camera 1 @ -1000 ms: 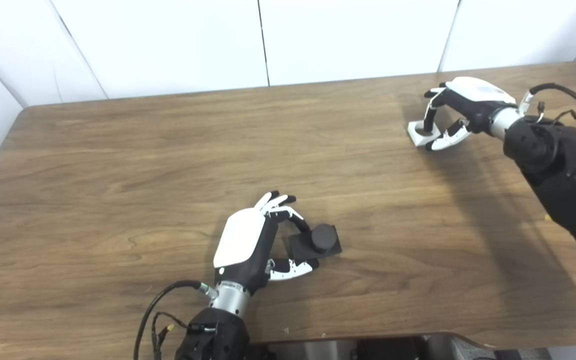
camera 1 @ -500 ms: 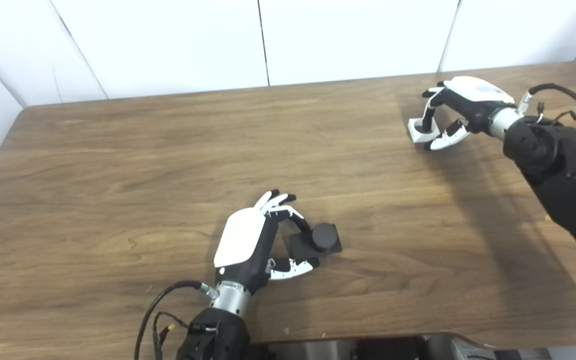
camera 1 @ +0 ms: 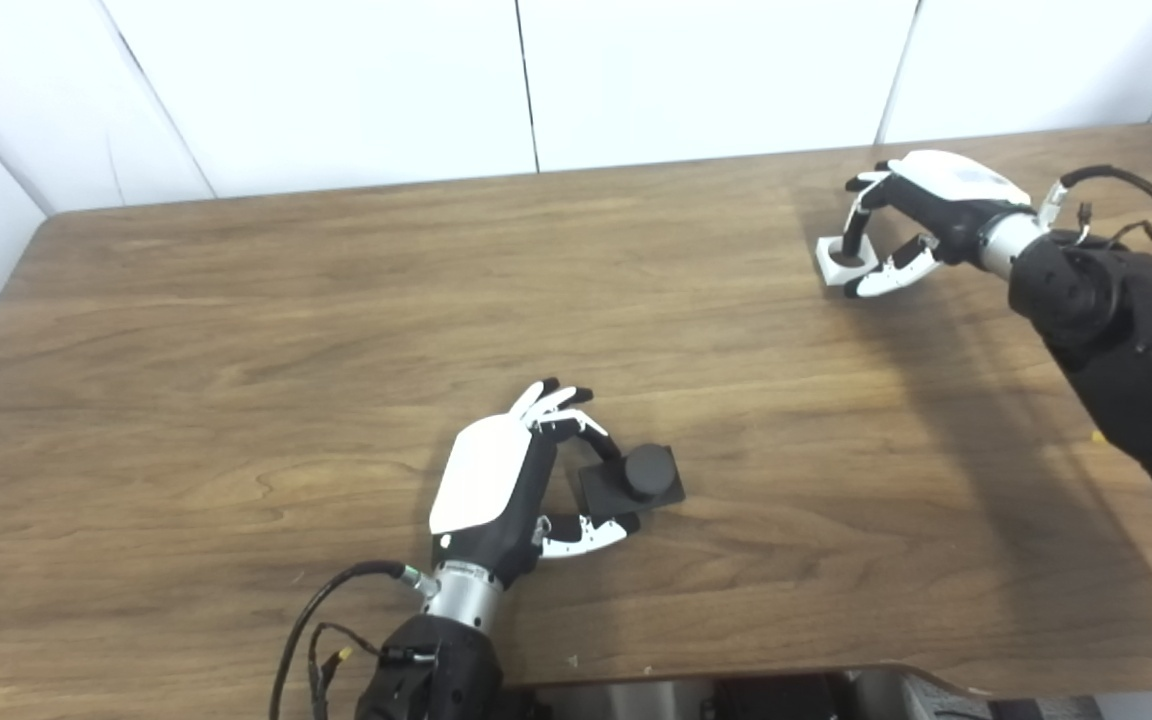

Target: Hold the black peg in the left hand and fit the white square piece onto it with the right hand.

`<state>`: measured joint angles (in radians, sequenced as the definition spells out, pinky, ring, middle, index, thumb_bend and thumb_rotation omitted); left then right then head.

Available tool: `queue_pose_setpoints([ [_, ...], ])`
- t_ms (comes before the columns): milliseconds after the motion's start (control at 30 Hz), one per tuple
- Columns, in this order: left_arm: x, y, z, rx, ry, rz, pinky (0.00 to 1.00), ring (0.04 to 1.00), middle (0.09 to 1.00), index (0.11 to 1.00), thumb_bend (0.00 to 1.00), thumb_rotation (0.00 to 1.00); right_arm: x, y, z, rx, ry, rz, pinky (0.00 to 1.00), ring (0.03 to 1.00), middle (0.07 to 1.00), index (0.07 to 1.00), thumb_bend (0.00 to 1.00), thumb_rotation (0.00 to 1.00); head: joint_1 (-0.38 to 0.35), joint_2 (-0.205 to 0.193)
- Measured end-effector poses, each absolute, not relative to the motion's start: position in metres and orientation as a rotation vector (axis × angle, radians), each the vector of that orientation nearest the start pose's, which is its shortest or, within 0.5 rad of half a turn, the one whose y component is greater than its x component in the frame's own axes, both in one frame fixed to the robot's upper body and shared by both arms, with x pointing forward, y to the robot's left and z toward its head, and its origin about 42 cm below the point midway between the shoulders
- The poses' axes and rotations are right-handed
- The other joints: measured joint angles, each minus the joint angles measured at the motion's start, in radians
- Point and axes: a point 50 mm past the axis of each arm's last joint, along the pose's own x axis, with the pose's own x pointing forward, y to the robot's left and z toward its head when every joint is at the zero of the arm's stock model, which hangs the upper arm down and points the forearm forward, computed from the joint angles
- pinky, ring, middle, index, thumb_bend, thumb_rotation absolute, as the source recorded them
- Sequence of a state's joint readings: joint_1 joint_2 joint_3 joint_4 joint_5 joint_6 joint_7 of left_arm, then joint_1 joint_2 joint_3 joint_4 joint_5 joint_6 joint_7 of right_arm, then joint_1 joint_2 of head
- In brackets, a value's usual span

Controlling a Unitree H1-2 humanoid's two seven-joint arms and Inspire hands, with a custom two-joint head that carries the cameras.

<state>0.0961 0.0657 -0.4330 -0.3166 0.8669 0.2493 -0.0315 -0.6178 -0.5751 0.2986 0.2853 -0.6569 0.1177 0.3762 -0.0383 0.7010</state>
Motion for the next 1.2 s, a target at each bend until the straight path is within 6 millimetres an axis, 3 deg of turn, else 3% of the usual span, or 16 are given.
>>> queue_pose_setpoints([
  [300, 0.231, 0.129, 0.141, 0.859, -0.124, -0.222, 0.85, 0.939, 0.858, 0.491, 0.5, 0.08, 0.458, -0.318, 0.246, -1.313, 0.028, 0.301, 1.0, 1.0, 0.936, 0.859, 1.0, 0.3, -0.003, 0.0],
  [1200, 0.231, 0.128, 0.14, 0.859, -0.12, -0.226, 0.85, 0.943, 0.861, 0.491, 0.5, 0.08, 0.465, -0.323, 0.23, -1.343, 0.119, 0.311, 0.96, 0.987, 0.927, 0.78, 0.99, 0.28, -0.008, 0.003],
])
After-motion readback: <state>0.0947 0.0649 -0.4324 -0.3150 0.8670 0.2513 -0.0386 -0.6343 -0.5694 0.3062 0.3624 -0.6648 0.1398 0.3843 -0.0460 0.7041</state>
